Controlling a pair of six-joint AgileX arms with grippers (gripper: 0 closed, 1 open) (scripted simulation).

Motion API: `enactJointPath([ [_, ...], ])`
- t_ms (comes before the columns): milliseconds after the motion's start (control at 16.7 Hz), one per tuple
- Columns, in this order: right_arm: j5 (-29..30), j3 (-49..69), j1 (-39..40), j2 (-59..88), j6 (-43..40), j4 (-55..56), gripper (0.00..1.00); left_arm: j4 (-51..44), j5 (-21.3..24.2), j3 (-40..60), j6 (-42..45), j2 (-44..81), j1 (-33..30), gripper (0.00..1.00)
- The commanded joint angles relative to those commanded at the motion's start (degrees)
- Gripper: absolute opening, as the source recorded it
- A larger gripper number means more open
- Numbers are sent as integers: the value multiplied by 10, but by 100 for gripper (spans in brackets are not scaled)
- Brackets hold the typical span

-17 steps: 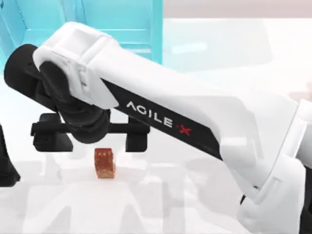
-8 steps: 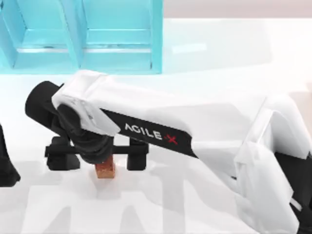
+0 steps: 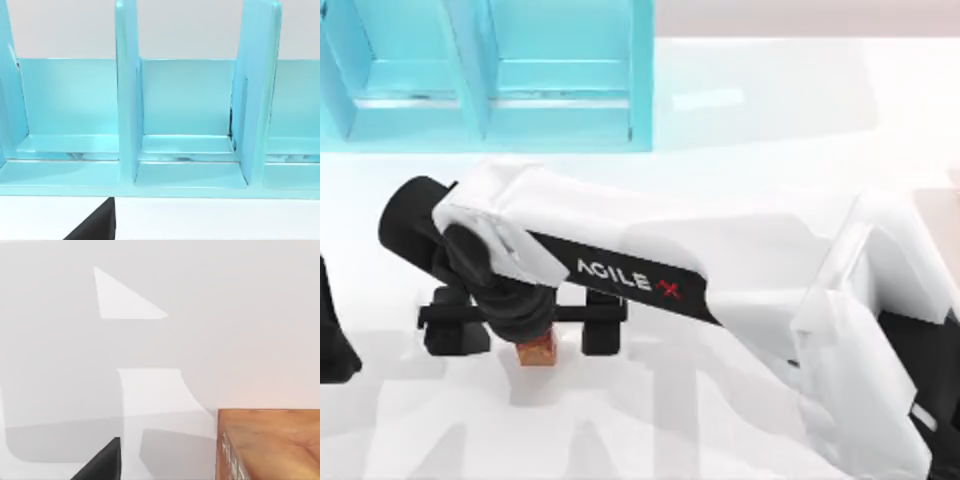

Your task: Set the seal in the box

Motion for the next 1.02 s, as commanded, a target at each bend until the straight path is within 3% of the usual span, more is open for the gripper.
enactJointPath([
  [660, 0, 0, 0, 0, 0, 0, 2, 0, 0, 0, 0, 0, 0, 100],
  [1020, 0, 0, 0, 0, 0, 0, 0, 0, 0, 0, 0, 0, 0, 100],
])
